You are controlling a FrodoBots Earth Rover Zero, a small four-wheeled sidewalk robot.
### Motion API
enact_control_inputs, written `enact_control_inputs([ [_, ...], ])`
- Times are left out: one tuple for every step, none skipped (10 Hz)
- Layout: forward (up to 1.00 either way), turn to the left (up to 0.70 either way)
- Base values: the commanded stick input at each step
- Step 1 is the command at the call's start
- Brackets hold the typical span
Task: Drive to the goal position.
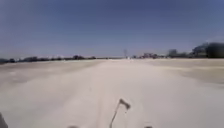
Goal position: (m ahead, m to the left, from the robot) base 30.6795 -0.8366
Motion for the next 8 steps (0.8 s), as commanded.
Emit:
enact_control_inputs([
  [0.7,0.0],
  [0.7,0.0],
  [0.7,0.0],
  [0.7,0.0],
  [0.7,0.0],
  [0.7,0.0],
  [0.7,0.0],
  [0.7,0.0],
])
